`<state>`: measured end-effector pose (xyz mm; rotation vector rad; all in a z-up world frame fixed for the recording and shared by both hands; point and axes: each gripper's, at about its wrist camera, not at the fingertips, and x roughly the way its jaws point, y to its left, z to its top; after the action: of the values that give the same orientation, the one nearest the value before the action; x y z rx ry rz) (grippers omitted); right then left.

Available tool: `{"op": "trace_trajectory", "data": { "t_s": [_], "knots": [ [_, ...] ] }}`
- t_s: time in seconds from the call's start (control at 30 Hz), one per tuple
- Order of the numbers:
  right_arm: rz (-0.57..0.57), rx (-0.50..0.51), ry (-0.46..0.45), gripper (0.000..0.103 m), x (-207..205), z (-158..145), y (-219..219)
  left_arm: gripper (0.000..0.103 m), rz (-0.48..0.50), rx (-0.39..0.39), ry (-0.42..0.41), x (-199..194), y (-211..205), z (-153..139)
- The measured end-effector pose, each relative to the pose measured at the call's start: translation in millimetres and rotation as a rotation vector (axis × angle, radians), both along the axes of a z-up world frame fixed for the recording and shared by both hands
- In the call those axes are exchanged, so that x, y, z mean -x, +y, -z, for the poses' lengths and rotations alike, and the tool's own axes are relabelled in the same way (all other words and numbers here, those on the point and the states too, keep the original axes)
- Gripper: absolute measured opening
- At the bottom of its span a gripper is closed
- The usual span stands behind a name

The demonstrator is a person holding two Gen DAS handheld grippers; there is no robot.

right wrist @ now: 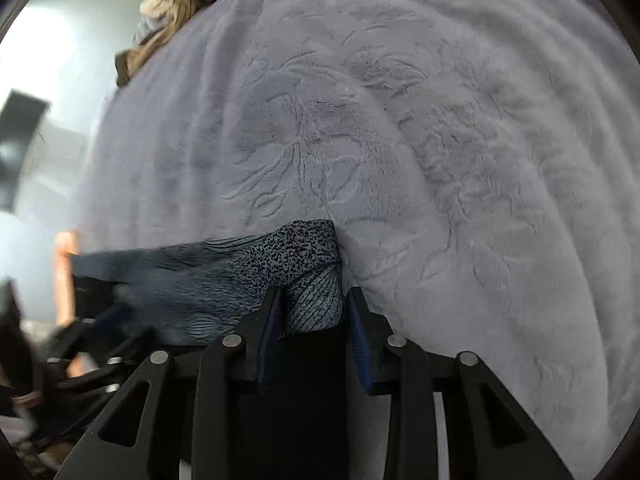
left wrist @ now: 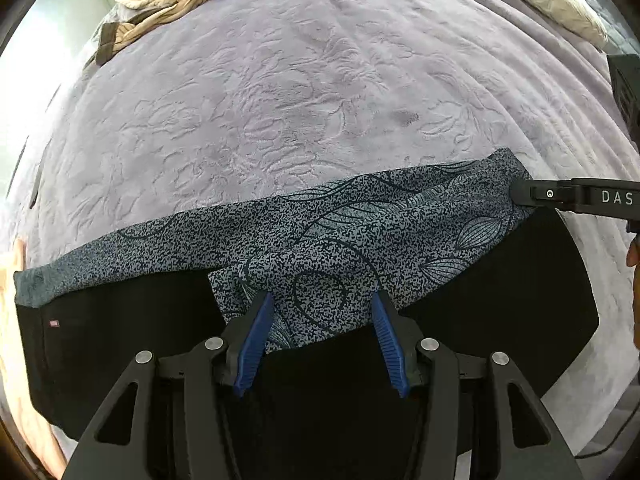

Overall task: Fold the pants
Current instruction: 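Release the pants with both tools and lift them away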

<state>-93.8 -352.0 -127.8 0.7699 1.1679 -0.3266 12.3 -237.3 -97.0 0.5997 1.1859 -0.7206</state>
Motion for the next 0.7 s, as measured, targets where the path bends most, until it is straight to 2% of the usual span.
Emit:
{"op": "trace_trajectory", "data": {
  "t_s": [0.03,0.07,0.13,0.2,0.33,0.4,0.57,0.7],
  "knots": [
    [0.008,0.022,0.006,0.043,0,-2,3,0.053,-0.006,0.003,0.002,-2,2,-1],
    [0.016,0.049,0.012,0.047,2,-7,6,0.059,-0.016,-0.006,-0.007,-2,6,-2],
    [0.018,0.066,0.012,0.048,5,-15,11,0.077,-0.068,-0.036,0.006,-8,20,1],
    [0.026,0.076,0.008,0.048,11,-28,16,0.077,-0.134,-0.006,0.063,-15,40,0],
    [0.039,0.105,-0.003,0.049,30,-53,36,0.077,-0.137,-0.022,0.034,-8,53,-11],
    [0.031,0.123,-0.007,0.055,34,-60,47,0.077,-0.144,-0.03,0.026,-4,57,-17],
    [-0.024,0.15,-0.017,0.064,33,-77,95,0.077,-0.201,-0.022,0.051,0,84,-29],
    [-0.083,0.133,0.009,0.077,24,-67,129,0.077,-0.244,-0.064,0.055,0,113,-32]
  ]
}}
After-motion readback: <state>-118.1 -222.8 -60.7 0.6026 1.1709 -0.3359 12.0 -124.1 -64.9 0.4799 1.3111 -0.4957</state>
